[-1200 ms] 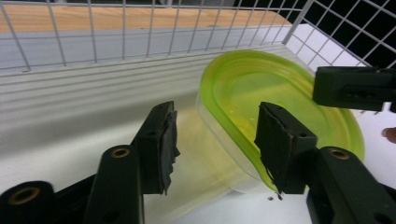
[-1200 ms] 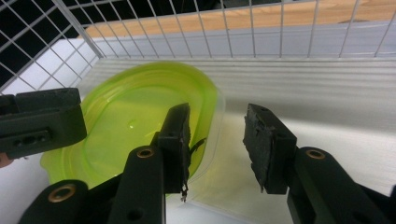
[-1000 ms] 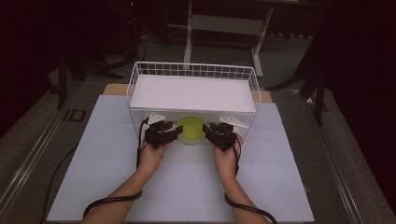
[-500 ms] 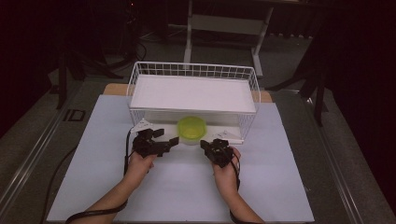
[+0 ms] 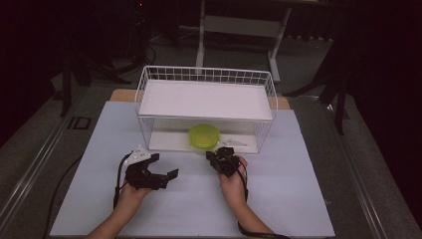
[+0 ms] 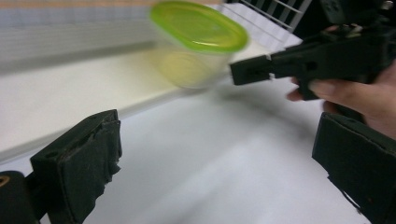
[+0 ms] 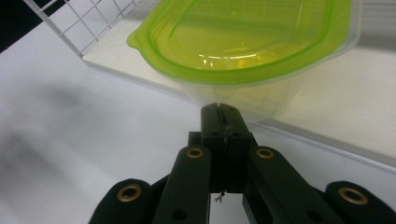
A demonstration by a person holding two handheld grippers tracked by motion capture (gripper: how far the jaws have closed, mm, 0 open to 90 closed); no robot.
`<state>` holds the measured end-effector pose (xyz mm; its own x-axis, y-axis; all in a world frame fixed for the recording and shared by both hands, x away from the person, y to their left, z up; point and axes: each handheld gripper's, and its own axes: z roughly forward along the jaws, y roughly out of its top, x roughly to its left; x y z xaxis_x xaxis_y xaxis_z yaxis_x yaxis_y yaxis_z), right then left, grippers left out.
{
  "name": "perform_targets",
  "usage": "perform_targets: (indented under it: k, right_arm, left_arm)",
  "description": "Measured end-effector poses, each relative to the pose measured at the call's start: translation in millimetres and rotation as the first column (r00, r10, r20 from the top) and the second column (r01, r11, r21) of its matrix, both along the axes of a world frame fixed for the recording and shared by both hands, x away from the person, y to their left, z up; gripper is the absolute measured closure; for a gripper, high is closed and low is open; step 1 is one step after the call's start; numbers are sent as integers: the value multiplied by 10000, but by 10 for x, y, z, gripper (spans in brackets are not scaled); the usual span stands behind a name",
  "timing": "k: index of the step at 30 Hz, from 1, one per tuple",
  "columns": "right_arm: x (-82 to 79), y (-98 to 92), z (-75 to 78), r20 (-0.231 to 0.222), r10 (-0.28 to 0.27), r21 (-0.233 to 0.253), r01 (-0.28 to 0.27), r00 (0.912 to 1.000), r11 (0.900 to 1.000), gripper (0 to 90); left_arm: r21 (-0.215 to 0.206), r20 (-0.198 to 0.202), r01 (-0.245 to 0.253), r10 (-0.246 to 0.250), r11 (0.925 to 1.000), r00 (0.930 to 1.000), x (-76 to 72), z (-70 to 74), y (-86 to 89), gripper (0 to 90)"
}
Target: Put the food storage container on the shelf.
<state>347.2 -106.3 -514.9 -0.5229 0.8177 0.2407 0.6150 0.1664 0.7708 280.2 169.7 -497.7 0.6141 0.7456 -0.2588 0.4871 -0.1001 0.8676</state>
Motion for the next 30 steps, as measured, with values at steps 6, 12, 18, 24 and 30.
perform_targets:
  k: [6,12,18,24,30]
  right_arm:
    - [89,68,0,-8,-182,47,182,9998,9998,900]
    - [167,108,-3,26,-296,104,296,9996,9995,900]
    - [244,118,15,32,-390,125,390,9992,9992,899]
    - [347,171,33,-8,-478,155,478,9989,9987,897]
    - [382,187,34,-236,-475,228,481,9986,9986,866]
  left_arm:
    - [35,298,-38,37,10000,9996,-6,-26,-51,24]
    - [37,347,270,-271,9996,9990,-33,-69,-134,24]
    - [-126,260,408,-404,9991,9988,-51,-88,-168,24]
    - [-290,217,395,-389,9988,9990,-70,-74,-156,24]
    - [-405,321,355,-342,9986,9989,-66,-55,-120,24]
